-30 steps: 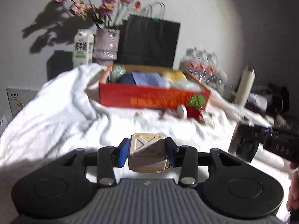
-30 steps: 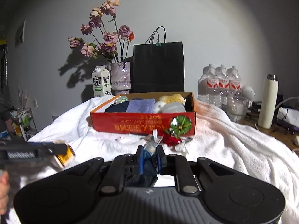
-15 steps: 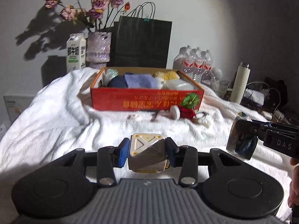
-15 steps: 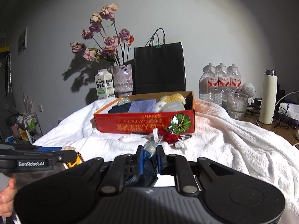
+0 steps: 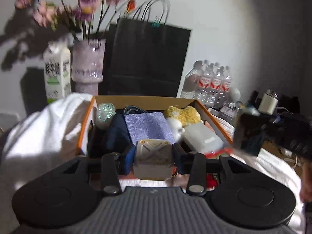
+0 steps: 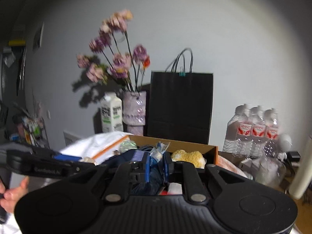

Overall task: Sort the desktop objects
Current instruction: 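Carry the cube box and tube package into the red box and open both grippers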

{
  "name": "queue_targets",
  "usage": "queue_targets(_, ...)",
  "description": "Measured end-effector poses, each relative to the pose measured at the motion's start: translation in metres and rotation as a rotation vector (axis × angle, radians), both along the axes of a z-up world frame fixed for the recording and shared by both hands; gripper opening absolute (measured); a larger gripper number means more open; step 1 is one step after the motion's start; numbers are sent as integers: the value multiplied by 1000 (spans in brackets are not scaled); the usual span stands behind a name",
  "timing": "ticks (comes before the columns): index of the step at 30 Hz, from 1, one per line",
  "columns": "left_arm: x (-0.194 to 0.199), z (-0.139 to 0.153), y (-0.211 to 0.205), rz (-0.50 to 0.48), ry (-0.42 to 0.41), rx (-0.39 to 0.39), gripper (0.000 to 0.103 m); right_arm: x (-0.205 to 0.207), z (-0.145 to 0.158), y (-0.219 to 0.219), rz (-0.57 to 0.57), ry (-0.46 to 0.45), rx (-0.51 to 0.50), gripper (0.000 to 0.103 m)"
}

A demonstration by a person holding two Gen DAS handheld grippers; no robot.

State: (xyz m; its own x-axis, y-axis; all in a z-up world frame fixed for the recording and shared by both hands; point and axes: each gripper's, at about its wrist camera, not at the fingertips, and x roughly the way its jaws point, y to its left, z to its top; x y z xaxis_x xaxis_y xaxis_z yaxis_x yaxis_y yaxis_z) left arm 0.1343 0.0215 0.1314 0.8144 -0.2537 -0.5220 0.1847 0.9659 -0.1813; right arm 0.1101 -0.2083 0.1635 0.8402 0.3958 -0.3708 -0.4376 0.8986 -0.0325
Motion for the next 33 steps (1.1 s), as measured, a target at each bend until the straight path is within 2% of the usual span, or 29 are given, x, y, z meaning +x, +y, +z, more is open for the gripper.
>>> queue_targets(2,34,-5,-4,27,43,24,42,34,-4,11,3,55,-30,13)
queue_targets(5,73,-15,-14,53,57,84,42,75,-20,33,27,122,-120,13)
queue_targets(7,91,-23,-20,41,81,92,42,101,-37,46,54,228,-139,13)
queue_targets(8,98,-28,-22,37,94,93,42,112,-45,52,64,273,-150,13)
queue_targets(10,108,-38,-24,51,131,94,42,123,-58,63,49,289,-221,14)
queue_targets(12,113,-46,-28,37,147,93,43,130,-69,70,41,340,-254,20)
queue_targets(13,112,-47,-30,29,142,98,47,131,-73,72,41,361,-263,24)
queue_targets(14,110,-47,-31,21,132,99,55,131,-74,72,44,352,-266,26)
queue_targets(16,106,-42,-30,4,117,92,60,127,-72,70,41,319,-267,26)
queue_targets(18,103,-33,-27,9,95,83,67,124,-63,64,20,287,-231,28)
queue_targets(19,100,-27,-24,18,84,77,72,121,-58,60,6,271,-207,32)
queue_targets(22,86,-8,-13,45,47,53,79,108,-43,43,-36,210,-135,35)
queue_targets(25,66,3,-2,82,35,27,84,100,-32,29,-43,204,-77,35)
queue_targets(27,51,3,6,95,38,3,92,90,-30,21,-40,210,-60,35)
queue_targets(33,9,-10,18,84,56,-7,93,60,-37,4,-49,243,-19,38)
